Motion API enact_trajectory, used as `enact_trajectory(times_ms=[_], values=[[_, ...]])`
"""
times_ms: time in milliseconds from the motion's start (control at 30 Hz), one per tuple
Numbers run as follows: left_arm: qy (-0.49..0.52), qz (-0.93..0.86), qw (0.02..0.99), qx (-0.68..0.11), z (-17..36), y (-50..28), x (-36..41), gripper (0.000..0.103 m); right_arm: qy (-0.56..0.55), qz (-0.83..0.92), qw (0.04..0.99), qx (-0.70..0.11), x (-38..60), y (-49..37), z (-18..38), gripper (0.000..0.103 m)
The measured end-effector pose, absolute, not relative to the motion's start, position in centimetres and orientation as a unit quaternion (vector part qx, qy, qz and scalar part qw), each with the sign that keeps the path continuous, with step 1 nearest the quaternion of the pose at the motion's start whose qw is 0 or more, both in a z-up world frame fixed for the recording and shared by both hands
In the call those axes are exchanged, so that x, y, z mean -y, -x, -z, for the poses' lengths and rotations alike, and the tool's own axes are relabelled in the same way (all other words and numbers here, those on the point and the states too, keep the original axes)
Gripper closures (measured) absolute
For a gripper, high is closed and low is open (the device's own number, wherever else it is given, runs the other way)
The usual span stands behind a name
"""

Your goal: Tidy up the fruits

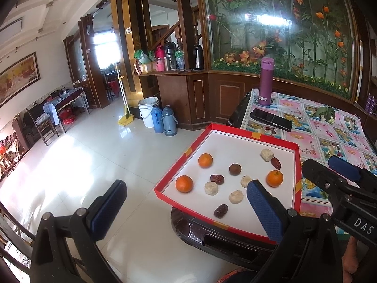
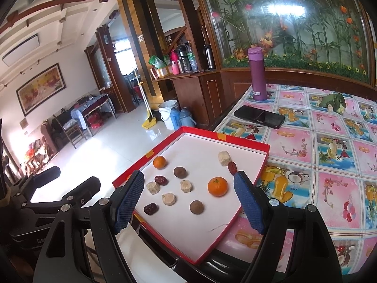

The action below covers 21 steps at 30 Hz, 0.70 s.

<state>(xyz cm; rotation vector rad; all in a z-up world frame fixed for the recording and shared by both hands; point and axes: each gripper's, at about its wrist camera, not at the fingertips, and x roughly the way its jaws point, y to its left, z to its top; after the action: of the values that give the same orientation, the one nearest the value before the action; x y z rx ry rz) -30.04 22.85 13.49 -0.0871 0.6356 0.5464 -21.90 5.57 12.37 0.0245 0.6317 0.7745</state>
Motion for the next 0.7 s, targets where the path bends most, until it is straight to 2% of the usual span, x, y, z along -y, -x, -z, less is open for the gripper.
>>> enact_trajectory(times_ms=[700], values=[[0.049, -0.251, 0.917, -0.306, -12.1, 30.7, -26.4, 0.0, 0.028, -0.36, 0.883, -0.3, -9.5, 23.1, -12.4, 0.025]])
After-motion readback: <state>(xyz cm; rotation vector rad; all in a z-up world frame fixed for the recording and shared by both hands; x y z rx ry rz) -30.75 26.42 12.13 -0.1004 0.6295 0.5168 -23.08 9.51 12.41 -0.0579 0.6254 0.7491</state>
